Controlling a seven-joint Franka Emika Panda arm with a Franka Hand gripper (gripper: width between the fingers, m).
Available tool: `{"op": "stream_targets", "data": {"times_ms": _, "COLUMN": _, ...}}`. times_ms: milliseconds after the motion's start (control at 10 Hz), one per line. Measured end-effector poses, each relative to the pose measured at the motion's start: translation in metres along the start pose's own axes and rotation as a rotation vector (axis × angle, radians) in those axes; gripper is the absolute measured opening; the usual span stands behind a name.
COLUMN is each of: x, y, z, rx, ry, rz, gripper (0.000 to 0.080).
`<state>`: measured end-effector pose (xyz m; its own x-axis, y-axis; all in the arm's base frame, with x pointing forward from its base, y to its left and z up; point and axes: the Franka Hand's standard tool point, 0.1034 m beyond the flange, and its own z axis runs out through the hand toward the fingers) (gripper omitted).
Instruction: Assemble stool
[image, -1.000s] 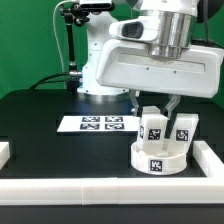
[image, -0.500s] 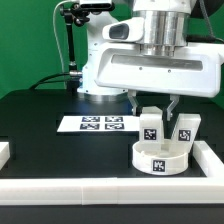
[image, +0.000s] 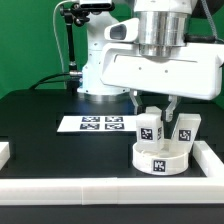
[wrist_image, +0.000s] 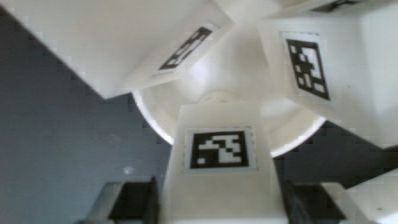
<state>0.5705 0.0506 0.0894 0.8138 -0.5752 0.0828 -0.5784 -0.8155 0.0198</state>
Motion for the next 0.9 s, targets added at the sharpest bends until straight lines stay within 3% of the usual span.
{"op": "stream_targets", "data": {"times_ms": 200, "x": -0.0011, "y": -0.0005, "z": 0.0004, "rx": 0.004, "ry": -0.004, "rz": 0.122, "gripper": 0.0340}}
{"op": "stream_targets", "data": {"times_ms": 300, "x": -0.0019, "y": -0.0004, "z": 0.0009, "rx": 0.021, "ry": -0.017, "rz": 0.256, "gripper": 0.0340}}
{"op": "stream_targets", "data": {"times_ms": 900, "x": -0.0074, "y": -0.0084, "z": 0.0003, "rx": 0.057, "ry": -0.074, "rz": 0.786, "gripper": 0.0340}}
